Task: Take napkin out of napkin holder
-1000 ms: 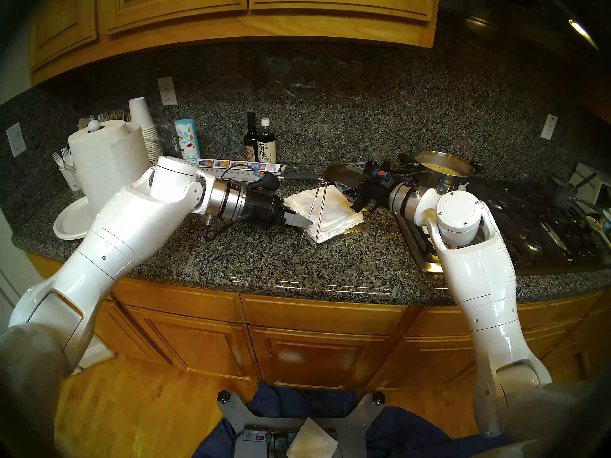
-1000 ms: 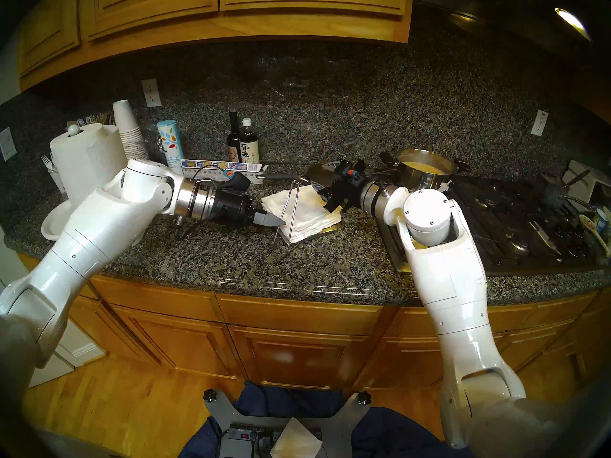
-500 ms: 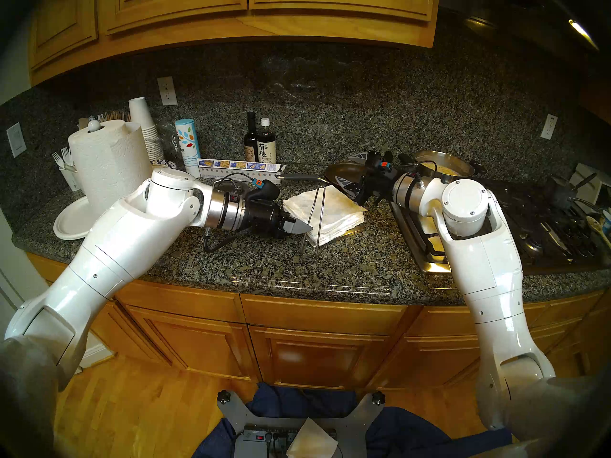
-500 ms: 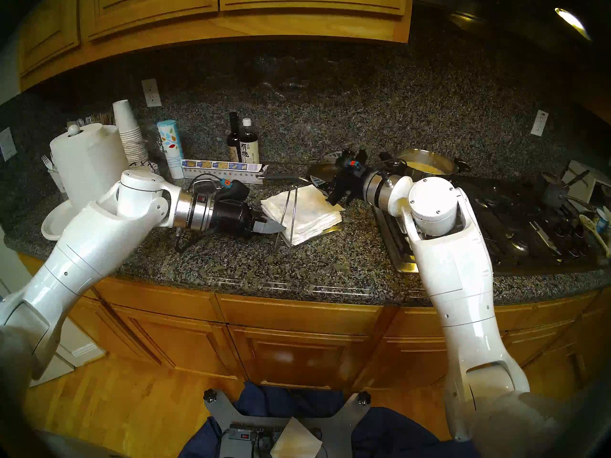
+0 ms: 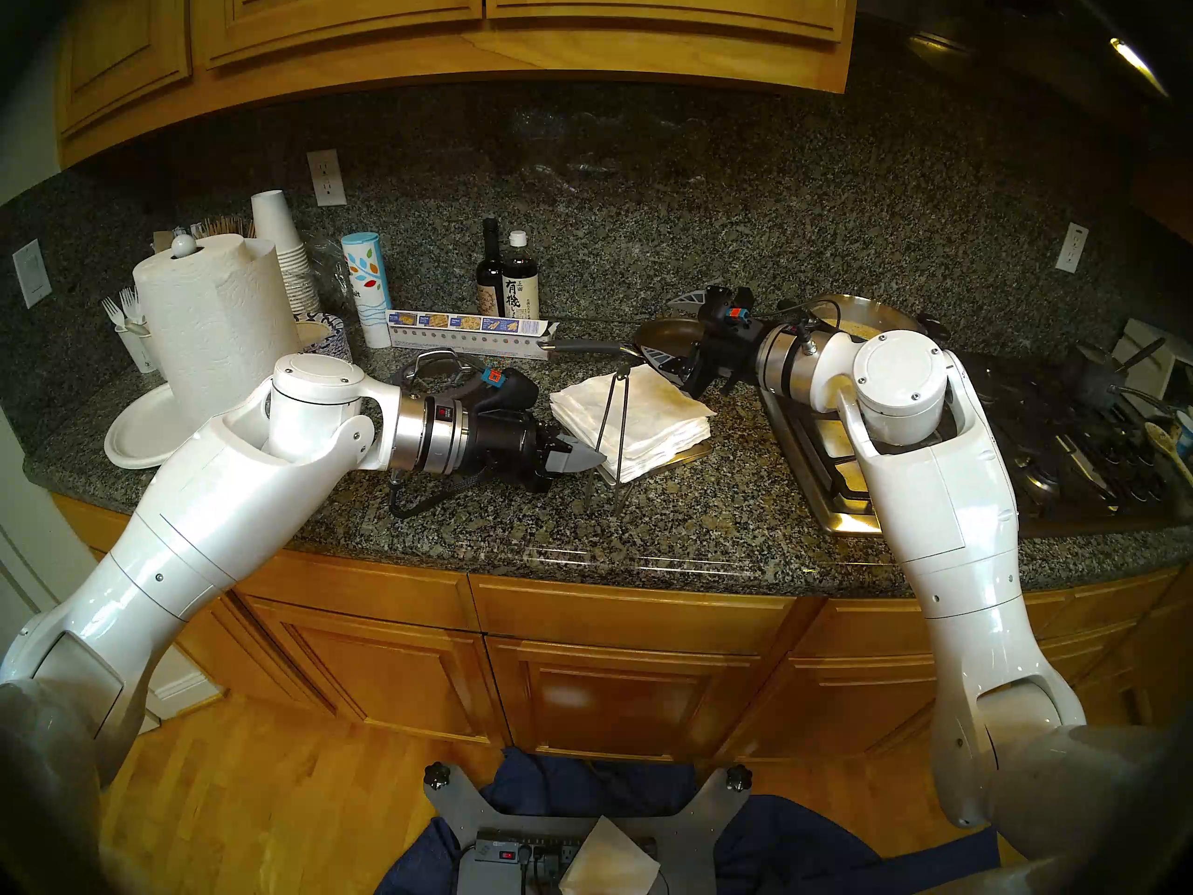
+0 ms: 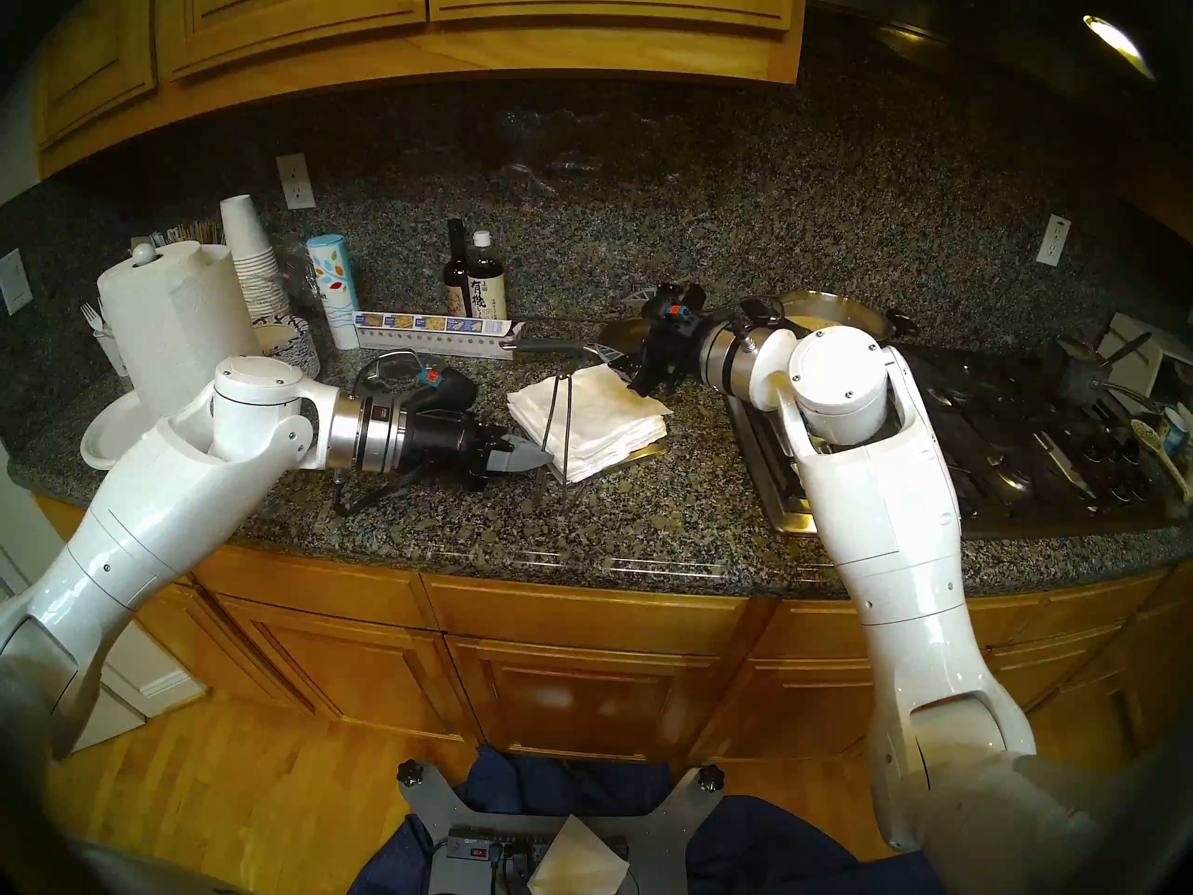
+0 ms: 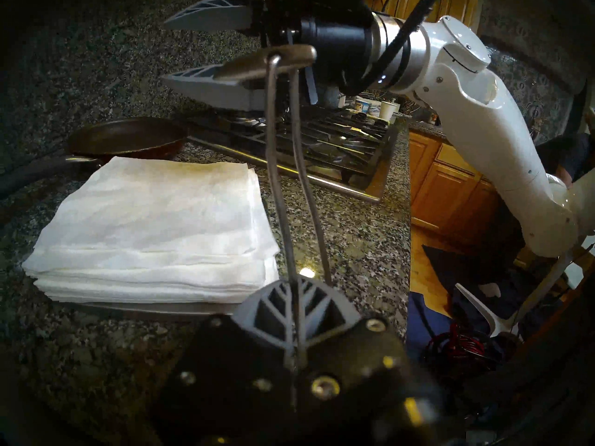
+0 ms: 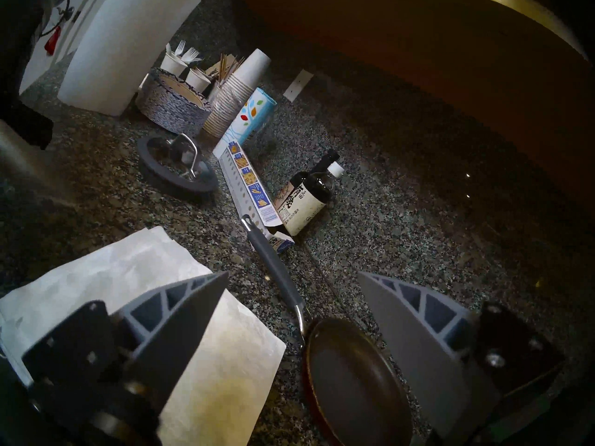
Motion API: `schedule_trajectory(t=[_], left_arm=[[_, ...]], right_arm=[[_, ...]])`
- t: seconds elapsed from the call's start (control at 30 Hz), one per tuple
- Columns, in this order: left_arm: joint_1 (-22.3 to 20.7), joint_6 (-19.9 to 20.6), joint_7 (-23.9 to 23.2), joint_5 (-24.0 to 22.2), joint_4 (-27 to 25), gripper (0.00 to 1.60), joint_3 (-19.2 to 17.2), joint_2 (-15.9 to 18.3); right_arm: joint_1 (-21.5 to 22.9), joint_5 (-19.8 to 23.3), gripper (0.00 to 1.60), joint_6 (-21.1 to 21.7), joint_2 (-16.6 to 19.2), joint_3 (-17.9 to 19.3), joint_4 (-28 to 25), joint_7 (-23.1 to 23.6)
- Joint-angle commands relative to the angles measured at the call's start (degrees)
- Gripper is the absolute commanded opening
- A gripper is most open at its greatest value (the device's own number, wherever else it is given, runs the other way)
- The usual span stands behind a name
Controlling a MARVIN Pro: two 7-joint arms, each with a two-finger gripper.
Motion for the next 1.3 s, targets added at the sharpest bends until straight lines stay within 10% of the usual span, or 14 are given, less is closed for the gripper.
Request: schedule_trajectory(t=[0.0, 0.03, 0.63, 1.27], left_arm=[[-0.09, -2.21, -0.31, -1.8, -3.66, 0.8, -3.23, 0.72], [0.11, -2.38, -0.22, -1.83, -3.84, 1.03, -3.41, 0.78], [1.95, -2.46, -1.88, -5.32, -5.18, 1.6, -7.19, 3.34], [2.18, -3.65, 0.77, -5.53, -1.99, 1.6, -10.19, 3.72]], right_arm=[[3.76, -0.36, 1.41, 0.2, -0.15, 0.09, -1.06, 0.05], [3.94, -0.46, 1.41, 0.32, -0.05, -0.07, -1.1, 0.37], [1.31, 1.39, 1.42, 4.12, 1.95, 0.46, -8.54, 9.42], [-6.5, 0.69, 1.24, 7.5, 5.9, 3.28, -14.39, 13.47]])
